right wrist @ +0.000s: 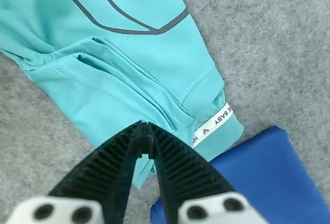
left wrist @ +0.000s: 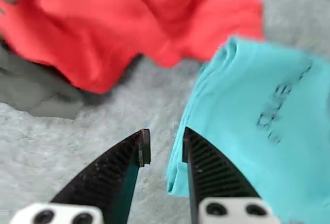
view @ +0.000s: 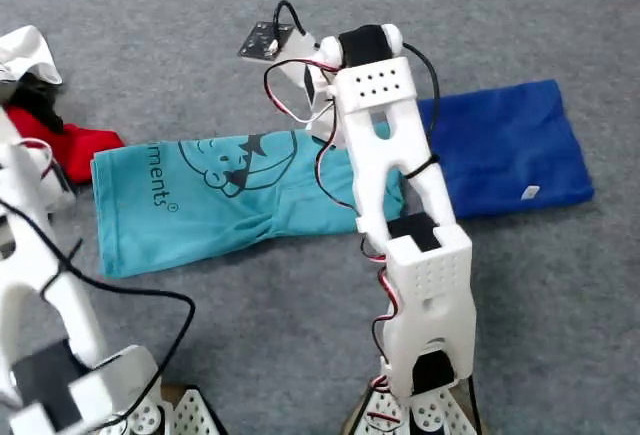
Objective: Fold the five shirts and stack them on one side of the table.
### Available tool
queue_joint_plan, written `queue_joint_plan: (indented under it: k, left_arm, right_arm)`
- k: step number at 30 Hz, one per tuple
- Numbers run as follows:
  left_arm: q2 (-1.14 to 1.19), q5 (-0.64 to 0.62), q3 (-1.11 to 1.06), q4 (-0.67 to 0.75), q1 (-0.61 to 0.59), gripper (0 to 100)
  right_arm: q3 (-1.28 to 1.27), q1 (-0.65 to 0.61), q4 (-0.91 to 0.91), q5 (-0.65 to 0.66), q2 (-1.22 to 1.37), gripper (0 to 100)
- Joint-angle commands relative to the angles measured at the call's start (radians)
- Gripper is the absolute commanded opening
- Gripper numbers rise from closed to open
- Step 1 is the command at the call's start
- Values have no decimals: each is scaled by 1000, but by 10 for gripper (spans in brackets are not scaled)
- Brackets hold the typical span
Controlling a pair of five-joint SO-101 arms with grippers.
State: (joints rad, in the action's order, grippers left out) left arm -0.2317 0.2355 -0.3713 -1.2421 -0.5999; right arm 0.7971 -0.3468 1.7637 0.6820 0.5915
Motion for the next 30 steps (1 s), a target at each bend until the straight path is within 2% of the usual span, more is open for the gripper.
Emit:
queue_joint_plan:
  k: [1, 4, 10, 20, 26, 30]
  left_arm:
    - [113, 18, 60, -2, 35, 126]
    - [231, -11, 106, -5, 95, 126]
    - [410, -3, 190, -54, 83, 142]
    - [472, -11, 221, -41, 78, 142]
    - [473, -5, 107, 130, 32, 142]
    - [473, -2, 69, 158, 17, 142]
  right_arm:
    - [47, 15, 23, -11, -65, 3]
    - [45, 19, 23, -11, -64, 3]
    - [45, 19, 23, -11, -65, 3]
    - [45, 13, 23, -11, -61, 3]
    - [39, 13, 23, -8, -61, 3]
    - [-8, 13, 18, -3, -62, 3]
